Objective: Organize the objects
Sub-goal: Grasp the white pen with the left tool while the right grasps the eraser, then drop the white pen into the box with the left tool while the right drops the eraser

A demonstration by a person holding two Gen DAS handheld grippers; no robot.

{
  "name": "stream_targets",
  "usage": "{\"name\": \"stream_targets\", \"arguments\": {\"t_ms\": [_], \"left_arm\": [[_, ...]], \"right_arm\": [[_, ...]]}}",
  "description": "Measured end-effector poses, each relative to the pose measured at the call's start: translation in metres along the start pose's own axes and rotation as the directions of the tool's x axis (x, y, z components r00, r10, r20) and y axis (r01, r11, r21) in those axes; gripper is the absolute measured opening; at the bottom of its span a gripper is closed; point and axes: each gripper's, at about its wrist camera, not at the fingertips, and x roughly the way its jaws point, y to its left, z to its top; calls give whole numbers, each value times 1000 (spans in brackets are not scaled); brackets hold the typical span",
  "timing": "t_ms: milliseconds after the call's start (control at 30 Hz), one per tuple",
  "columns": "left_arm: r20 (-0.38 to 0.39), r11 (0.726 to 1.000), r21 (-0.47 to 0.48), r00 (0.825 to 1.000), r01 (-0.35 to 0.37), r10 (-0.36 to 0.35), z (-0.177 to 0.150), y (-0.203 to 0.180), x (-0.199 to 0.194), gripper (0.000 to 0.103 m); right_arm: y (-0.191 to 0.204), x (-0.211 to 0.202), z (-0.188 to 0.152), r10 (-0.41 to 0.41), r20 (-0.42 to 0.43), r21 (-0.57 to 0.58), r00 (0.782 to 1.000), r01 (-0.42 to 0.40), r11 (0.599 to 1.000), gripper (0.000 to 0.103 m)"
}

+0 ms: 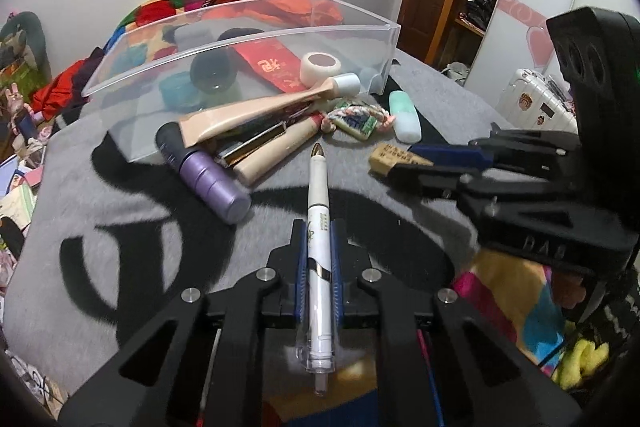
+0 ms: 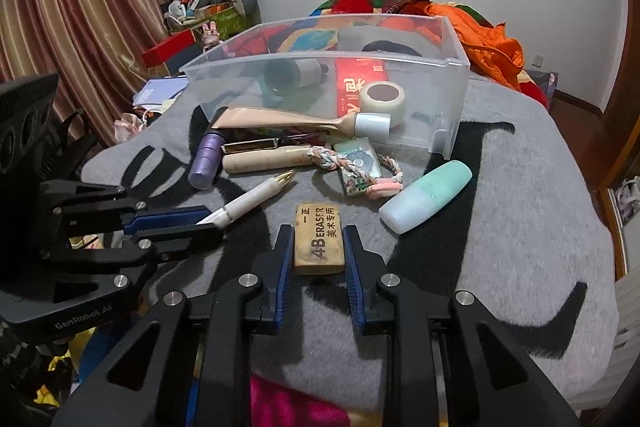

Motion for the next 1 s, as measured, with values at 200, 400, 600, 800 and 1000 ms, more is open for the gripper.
{"name": "stream_targets", "arguments": {"t_ms": [200,400,600,800,1000], "left_arm": [[40,999,-46,999,-24,26,-6,7,-19,10],[103,996,-68,993,-50,57,5,11,-37,10],[161,995,-73,984,-63,74,23,14,-50,10],[214,992,-96,971,-83,103,43,24,-60,10],[248,986,-120,959,-112,139,62,37,-64,10]], "right_arm": [[4,-16,4,5,42,4,999,-6,1000,22],[6,-32,15,-1,95,7,995,1,1000,22],[4,-40,32,-20,140,8,990,19,1000,22],[0,-47,52,-39,191,18,981,36,999,22],[-3,-50,73,-50,229,19,972,47,999,22]]}}
